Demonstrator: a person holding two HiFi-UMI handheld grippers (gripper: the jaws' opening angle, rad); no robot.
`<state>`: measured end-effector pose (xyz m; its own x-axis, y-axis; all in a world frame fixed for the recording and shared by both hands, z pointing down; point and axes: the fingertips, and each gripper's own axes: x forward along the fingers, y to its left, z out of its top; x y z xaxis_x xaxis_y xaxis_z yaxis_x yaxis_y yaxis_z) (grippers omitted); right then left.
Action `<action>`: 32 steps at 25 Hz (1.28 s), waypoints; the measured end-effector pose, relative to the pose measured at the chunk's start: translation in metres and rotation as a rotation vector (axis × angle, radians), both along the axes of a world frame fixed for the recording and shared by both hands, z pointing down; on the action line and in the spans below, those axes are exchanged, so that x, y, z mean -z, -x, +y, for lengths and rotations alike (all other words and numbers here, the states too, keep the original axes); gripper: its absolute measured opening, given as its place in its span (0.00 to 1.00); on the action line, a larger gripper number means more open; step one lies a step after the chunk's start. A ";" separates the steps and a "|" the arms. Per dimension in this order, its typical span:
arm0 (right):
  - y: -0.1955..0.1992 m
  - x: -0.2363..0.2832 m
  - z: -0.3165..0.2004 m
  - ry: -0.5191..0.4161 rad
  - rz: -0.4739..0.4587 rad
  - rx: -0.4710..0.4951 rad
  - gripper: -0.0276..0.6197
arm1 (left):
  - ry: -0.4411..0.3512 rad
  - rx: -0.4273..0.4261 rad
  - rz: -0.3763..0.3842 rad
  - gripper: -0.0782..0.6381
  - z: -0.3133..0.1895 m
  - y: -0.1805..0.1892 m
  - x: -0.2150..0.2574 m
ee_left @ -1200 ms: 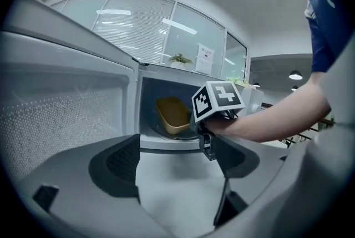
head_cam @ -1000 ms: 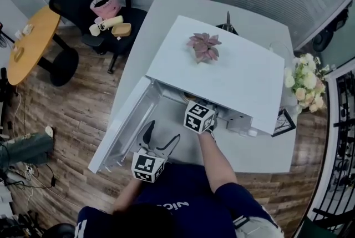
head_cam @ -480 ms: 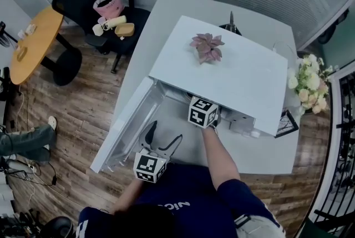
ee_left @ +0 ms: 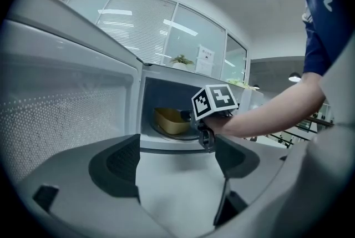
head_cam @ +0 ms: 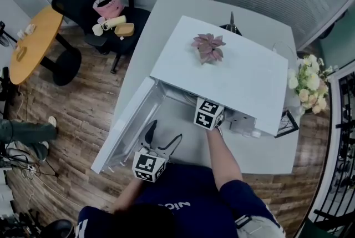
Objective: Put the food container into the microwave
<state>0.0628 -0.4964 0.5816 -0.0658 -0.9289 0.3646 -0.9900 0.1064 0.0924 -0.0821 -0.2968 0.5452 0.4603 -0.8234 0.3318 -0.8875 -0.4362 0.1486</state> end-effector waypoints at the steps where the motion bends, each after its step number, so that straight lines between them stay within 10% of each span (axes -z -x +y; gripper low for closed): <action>1: -0.001 0.001 0.001 -0.006 -0.002 0.002 0.45 | 0.001 -0.003 0.003 0.68 0.000 0.000 0.000; 32: -0.016 0.063 0.158 -0.075 -0.103 0.101 0.43 | -0.031 -0.174 0.085 0.68 0.034 -0.018 0.009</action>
